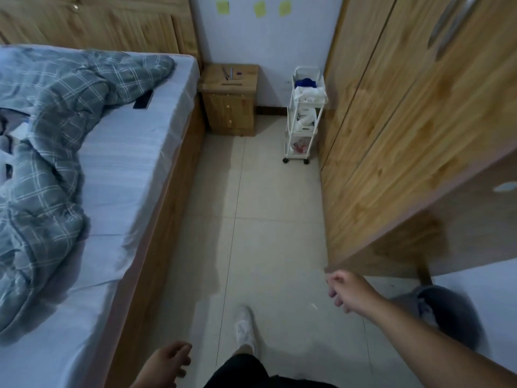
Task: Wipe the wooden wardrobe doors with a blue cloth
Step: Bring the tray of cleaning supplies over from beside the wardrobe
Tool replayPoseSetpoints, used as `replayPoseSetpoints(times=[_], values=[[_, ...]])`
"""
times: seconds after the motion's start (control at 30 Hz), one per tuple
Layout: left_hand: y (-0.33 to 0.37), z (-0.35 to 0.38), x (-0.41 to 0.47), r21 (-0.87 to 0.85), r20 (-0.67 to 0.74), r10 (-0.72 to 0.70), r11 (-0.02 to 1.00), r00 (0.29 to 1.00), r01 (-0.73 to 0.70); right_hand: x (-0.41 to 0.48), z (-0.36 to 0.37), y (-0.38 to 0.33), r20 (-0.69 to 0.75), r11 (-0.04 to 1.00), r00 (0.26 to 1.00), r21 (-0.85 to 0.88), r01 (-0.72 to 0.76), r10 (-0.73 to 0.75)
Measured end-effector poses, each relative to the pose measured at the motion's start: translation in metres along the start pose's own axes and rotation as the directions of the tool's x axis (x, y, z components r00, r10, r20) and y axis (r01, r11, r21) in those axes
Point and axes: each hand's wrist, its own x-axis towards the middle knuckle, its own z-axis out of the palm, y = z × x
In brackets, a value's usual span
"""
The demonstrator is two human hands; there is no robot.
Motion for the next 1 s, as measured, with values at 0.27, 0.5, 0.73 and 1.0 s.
replayPoseSetpoints(times=[0.27,0.5,0.73,1.0], values=[[0.145,-0.082,0.103,0.045,0.039,0.157,0.986,0.987,-0.159,0.036,-0.007,0.005,0.058,0.964,0.963,-0.055,-0.260,0.263],[0.292,-0.122,0.172,-0.012,-0.027,0.326,0.945,0.945,-0.327,0.096,-0.043,-0.015,0.103,0.930,0.924,-0.053,-0.365,0.369],[0.365,-0.138,0.216,-0.076,-0.033,0.229,0.970,0.973,-0.231,0.199,-0.084,-0.119,0.085,0.960,0.957,0.008,-0.280,0.279],[0.383,-0.158,0.239,-0.101,-0.039,0.082,0.991,0.996,-0.085,0.294,-0.145,-0.297,0.000,0.994,0.999,0.095,-0.047,0.048]])
